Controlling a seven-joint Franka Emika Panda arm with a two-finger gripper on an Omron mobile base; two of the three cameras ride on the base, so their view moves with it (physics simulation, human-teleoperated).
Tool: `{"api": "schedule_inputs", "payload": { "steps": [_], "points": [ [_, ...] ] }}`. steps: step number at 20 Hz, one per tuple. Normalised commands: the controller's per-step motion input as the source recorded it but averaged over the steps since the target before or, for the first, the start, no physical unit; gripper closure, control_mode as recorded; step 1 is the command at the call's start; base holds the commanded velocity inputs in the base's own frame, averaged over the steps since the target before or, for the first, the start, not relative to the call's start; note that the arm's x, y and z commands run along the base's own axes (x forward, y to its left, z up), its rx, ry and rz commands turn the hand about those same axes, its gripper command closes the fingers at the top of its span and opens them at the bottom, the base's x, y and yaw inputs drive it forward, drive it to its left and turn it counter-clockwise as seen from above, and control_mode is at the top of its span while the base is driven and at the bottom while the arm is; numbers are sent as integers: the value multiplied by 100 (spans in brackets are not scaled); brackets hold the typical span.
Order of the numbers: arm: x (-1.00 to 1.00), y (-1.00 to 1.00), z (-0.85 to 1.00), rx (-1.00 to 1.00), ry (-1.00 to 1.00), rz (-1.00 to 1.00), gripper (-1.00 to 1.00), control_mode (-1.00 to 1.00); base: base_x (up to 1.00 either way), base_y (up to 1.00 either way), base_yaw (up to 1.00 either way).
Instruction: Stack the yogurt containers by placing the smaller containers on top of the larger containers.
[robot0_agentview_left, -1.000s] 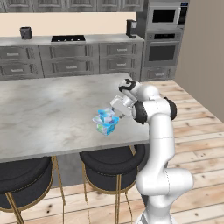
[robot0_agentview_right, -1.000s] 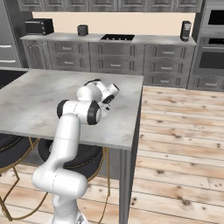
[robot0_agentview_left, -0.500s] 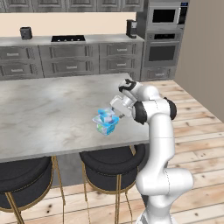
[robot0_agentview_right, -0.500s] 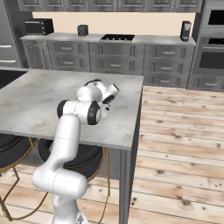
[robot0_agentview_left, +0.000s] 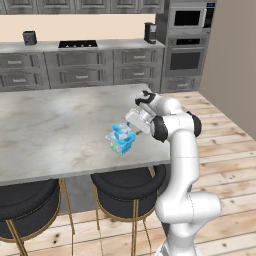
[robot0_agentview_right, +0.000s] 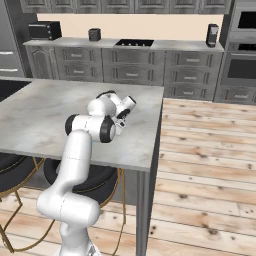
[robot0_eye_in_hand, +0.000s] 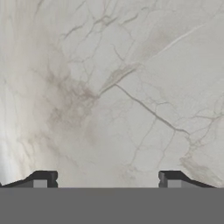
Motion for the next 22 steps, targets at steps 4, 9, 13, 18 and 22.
{"api": "schedule_inputs", "payload": {
  "steps": [4,9,13,18,22],
  "points": [
    [0,-6,-22,0,0,-6,-100,-100,0,0,0],
    [-3,-5,-19,0,0,-6,-100,-100,0,0,0],
    [0,-12,-24,0,1,-8,-100,-100,0,0,0],
    [-2,-14,-22,0,0,-5,-100,-100,0,0,0],
    [-13,-18,-16,0,0,-2,-100,-100,0,0,0]
  ]
}}
